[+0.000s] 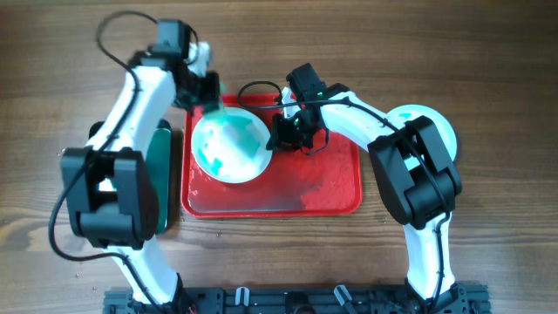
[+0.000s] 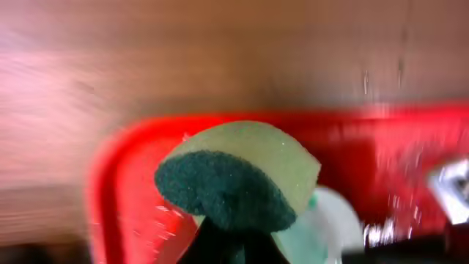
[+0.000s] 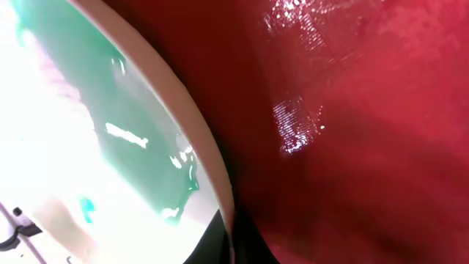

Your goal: Clean dirty plates on tray and stack at the side

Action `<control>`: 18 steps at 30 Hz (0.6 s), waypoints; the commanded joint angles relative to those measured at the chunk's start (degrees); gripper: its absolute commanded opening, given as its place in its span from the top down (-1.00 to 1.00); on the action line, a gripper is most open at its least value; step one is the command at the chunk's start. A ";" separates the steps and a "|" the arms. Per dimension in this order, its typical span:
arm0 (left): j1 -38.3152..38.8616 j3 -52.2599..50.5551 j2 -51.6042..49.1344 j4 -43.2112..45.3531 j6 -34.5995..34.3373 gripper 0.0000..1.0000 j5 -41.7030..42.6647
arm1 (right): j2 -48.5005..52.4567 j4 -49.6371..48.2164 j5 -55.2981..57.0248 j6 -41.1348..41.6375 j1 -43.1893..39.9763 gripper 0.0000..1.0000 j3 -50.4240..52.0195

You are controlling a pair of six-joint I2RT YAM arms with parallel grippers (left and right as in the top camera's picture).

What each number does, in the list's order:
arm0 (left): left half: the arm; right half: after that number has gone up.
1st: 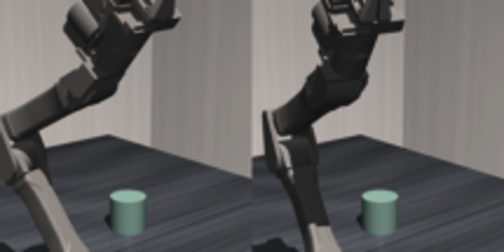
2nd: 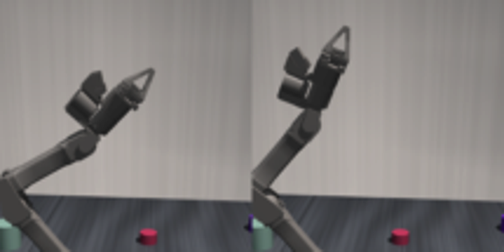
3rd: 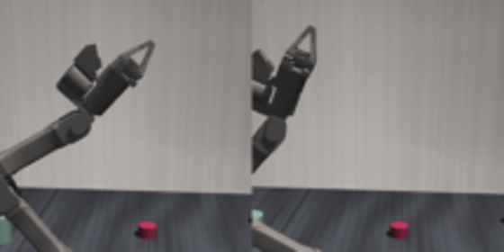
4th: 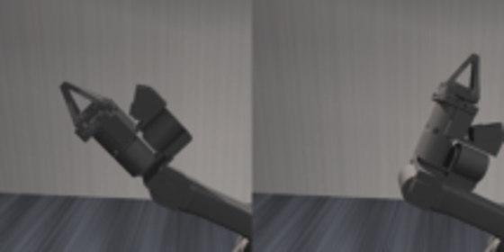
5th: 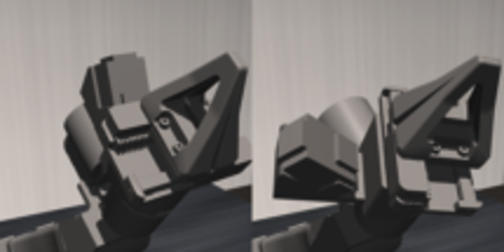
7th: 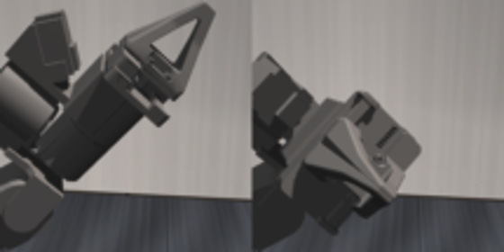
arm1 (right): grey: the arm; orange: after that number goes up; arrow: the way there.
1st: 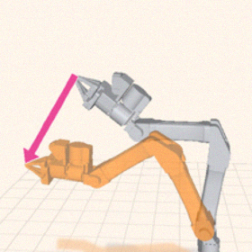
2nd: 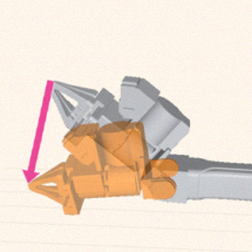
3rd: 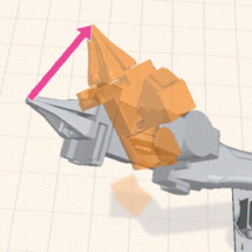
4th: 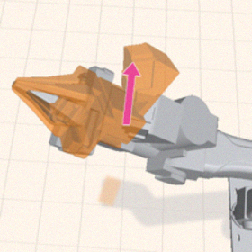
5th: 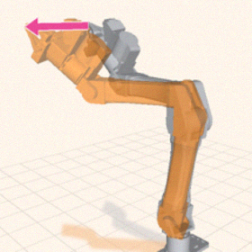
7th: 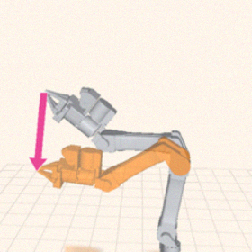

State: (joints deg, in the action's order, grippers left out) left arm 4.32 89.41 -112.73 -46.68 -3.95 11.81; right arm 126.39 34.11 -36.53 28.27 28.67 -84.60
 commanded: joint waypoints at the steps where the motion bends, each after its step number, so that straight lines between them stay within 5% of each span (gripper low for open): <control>1: -2.38 1.46 -0.22 -1.22 -4.26 0.92 -2.51 | 0.02 0.66 2.47 0.42 -0.02 0.91 -0.20; 10: -1.07 1.22 -0.22 -8.28 -4.28 0.92 -2.27 | -18.14 9.64 45.88 -2.86 3.52 0.92 -0.20; 18: 1.44 1.14 -0.22 -8.44 -4.28 0.92 -2.29 | -27.30 13.88 83.49 -5.86 15.37 0.91 -0.20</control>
State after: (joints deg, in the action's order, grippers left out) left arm 5.30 90.61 -112.73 -55.27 -7.66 9.67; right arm 101.49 46.89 27.66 23.86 39.88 -84.53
